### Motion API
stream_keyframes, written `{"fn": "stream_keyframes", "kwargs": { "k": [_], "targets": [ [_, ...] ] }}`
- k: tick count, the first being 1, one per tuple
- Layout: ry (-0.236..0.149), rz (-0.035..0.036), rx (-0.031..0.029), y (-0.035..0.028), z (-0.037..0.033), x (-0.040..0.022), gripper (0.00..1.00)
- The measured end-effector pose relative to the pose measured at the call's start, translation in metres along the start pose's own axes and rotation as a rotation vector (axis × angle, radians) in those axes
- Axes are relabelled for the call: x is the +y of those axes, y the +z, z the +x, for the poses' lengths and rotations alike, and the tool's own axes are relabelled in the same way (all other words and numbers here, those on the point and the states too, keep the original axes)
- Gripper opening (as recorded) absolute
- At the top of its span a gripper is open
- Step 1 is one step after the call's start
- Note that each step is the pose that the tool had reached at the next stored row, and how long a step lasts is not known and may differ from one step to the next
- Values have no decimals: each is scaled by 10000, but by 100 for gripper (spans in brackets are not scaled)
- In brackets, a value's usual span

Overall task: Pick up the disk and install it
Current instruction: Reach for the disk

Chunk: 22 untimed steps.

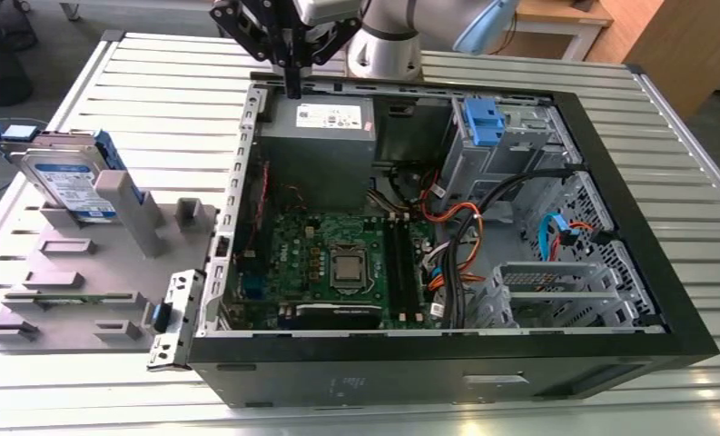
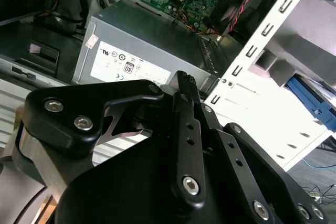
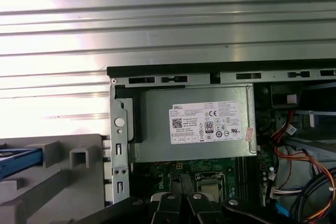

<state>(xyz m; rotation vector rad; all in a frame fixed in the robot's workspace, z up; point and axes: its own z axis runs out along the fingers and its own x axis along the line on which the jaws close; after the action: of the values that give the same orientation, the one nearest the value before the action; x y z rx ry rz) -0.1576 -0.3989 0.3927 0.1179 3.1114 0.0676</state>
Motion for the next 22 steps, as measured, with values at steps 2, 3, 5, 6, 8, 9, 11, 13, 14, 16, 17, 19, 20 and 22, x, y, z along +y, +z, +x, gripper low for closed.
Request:
{"fn": "stream_keyframes", "kwargs": {
  "k": [2,3,5,6,8,9,11,13,14,16,17,19,20,22],
  "targets": [
    [0,-1,0,1,19,-2,11],
    [0,0,0,1,29,-2,11],
    [0,0,0,1,48,-4,11],
    [0,-1,-1,2,55,-4,11],
    [0,-1,-1,2,69,-5,11],
    [0,0,0,1,75,-6,11],
    [0,0,0,1,87,-6,11],
    [0,0,0,1,92,-7,11],
    [0,0,0,1,94,-7,11],
    [0,0,0,1,96,-7,11],
    [0,0,0,0,96,-7,11],
    [0,0,0,1,96,-7,11],
    [0,0,0,1,96,-7,11],
    [0,0,0,1,97,-7,11]
  ]
}}
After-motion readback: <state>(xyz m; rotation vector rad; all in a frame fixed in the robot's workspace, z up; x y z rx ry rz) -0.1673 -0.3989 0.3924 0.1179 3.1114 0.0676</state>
